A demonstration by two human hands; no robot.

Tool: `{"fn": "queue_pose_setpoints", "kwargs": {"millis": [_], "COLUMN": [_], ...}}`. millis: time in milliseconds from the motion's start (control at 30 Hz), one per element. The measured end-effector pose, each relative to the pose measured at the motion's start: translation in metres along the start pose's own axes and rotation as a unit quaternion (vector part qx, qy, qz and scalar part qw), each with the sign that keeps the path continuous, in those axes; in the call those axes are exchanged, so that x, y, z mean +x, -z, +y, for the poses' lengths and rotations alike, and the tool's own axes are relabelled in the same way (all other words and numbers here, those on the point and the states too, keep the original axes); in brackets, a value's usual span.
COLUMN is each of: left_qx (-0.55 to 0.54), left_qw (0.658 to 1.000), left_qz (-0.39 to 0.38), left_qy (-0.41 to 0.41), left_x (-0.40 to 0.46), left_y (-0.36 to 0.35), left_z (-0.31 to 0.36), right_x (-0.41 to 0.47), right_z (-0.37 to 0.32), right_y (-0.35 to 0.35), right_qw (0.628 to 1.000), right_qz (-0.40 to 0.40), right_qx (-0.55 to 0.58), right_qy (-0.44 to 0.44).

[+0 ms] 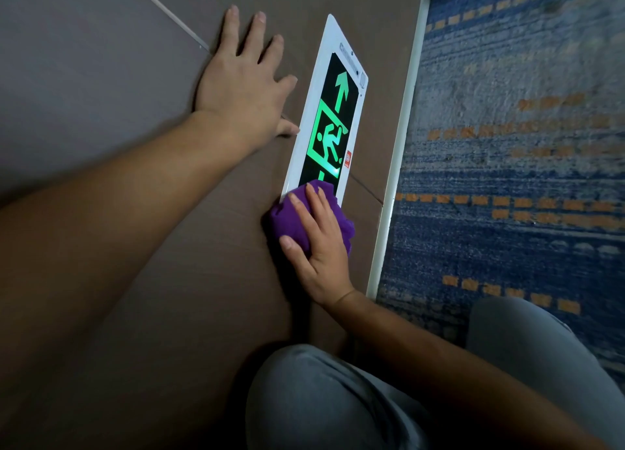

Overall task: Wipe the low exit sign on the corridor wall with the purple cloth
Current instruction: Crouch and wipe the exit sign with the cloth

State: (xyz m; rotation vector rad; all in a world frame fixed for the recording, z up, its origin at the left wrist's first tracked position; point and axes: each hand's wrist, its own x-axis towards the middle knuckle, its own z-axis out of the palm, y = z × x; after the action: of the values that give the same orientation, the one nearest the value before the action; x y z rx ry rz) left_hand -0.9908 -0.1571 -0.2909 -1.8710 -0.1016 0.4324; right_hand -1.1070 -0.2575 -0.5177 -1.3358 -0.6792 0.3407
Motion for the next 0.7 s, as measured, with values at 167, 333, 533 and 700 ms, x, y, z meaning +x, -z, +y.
{"fn": "queue_pose_setpoints", "kwargs": {"millis": [167, 333, 533, 700], "left_qx": [-0.013, -0.024, -0.032, -0.033], "left_qw": [1.000, 1.000, 0.999, 0.999], "left_qz": [-0.003, -0.010, -0.014, 0.000], "left_qy": [0.002, 0.005, 0.015, 0.019], "left_x": [0.004, 0.008, 0.011, 0.011], "left_y": [-0.001, 0.000, -0.002, -0.004], "left_z": [-0.004, -0.002, -0.001, 0.001], "right_x": [0.018, 0.024, -0.016, -0.016], "right_z": [0.009, 0.029, 0.012, -0.002], "right_y": [-0.007, 0.004, -0.006, -0.008], "right_qw": [0.995, 0.975, 0.985, 0.994], "right_qz": [0.059, 0.090, 0.043, 0.017], "right_qx": [-0.001, 0.034, 0.047, 0.034], "right_qy": [-0.081, -0.201, -0.158, -0.105]}}
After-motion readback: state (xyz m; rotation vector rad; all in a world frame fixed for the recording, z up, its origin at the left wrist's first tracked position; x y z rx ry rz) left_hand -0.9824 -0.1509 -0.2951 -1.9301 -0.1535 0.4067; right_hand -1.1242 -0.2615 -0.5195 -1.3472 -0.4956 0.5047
